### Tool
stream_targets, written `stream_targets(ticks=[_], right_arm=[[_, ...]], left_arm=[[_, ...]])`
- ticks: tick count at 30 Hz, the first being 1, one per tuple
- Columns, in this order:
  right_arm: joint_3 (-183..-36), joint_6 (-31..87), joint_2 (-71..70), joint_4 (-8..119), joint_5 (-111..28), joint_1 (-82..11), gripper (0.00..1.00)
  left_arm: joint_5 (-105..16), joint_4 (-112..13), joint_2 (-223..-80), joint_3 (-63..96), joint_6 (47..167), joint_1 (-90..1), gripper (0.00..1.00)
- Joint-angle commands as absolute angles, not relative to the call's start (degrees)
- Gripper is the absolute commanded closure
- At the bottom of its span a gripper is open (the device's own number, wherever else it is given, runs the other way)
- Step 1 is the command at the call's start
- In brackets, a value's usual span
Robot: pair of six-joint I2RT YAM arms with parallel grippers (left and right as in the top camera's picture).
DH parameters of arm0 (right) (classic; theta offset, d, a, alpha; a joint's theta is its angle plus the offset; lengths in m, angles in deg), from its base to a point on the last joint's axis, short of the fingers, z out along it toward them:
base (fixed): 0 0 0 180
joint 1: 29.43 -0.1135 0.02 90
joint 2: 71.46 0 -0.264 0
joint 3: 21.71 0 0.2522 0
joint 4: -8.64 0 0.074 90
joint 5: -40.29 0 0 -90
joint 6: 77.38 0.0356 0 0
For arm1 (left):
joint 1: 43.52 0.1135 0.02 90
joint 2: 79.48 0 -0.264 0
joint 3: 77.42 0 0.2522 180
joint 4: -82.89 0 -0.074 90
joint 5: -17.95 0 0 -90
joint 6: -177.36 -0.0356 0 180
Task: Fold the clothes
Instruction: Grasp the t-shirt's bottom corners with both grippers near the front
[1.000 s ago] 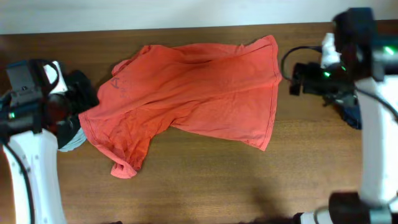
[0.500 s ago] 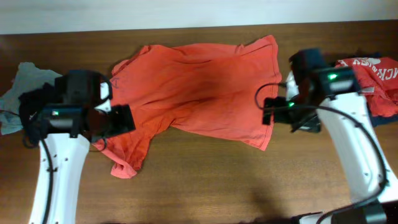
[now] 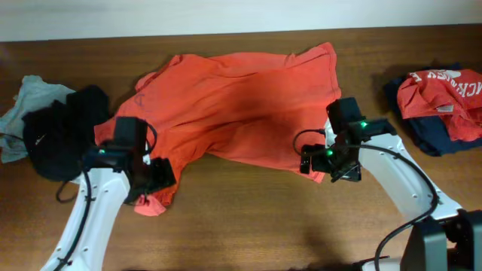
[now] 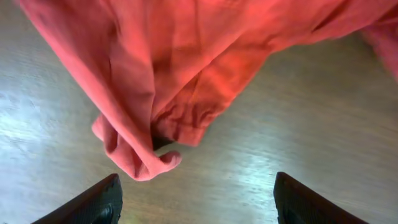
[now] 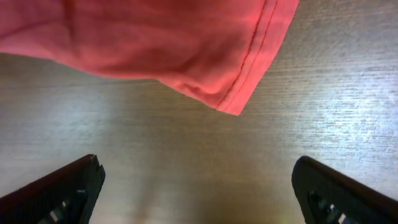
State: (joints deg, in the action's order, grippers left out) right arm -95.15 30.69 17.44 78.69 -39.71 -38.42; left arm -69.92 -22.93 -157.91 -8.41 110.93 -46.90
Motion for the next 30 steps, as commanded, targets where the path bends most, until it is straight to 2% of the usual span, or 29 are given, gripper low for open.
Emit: stream_targets(ticks=[1, 5, 9, 10, 15, 17, 23, 25, 27, 30], right_arm=[[-93.9, 31.1, 19.3, 77.4, -41.6, -38.8, 0.02], [-93.9, 31.1, 22.9, 75.4, -41.4, -38.8, 0.04], [-93.9, 31.1, 25.8, 74.4, -41.3, -38.8, 0.07], [-93.9, 31.1, 26.9, 74.1, -41.3, -38.8, 0.07], [-93.9, 31.1, 28.8, 73.0, -41.3, -38.8, 0.08], [-93.9, 31.1, 29.7, 72.3, -41.3, -38.8, 0.12], [-93.8, 31.2, 31.1, 72.1, -41.4, -38.9, 0.2], [-93.8, 31.2, 31.2, 71.8, -41.4, -38.9, 0.24], [-93.8, 31.3, 31.2, 71.1, -41.7, -38.9, 0.28], [-93.8, 32.8, 31.2, 70.3, -44.0, -38.9, 0.31]], left_arm=[[-70.3, -23.3, -157.9, -11.8, 113.7, -47.1, 0.22], [-69.8, -22.9, -157.9, -14.0, 113.7, -47.1, 0.23], [-70.0, -24.1, -157.9, -15.8, 113.6, -47.2, 0.32], [-70.1, -26.2, -157.9, -17.1, 113.7, -47.2, 0.38], [-70.1, -32.2, -157.9, -21.3, 113.7, -47.2, 0.5], [-70.1, -34.8, -157.9, -23.5, 113.7, -47.2, 0.6], [-70.1, -40.8, -157.9, -27.2, 113.7, -47.2, 0.76], [-70.2, -41.9, -157.9, -27.2, 113.7, -47.2, 0.85], [-70.6, -43.6, -157.9, -27.2, 113.7, -47.2, 0.98], [-72.4, -44.9, -157.9, -27.2, 113.7, -47.2, 0.99]])
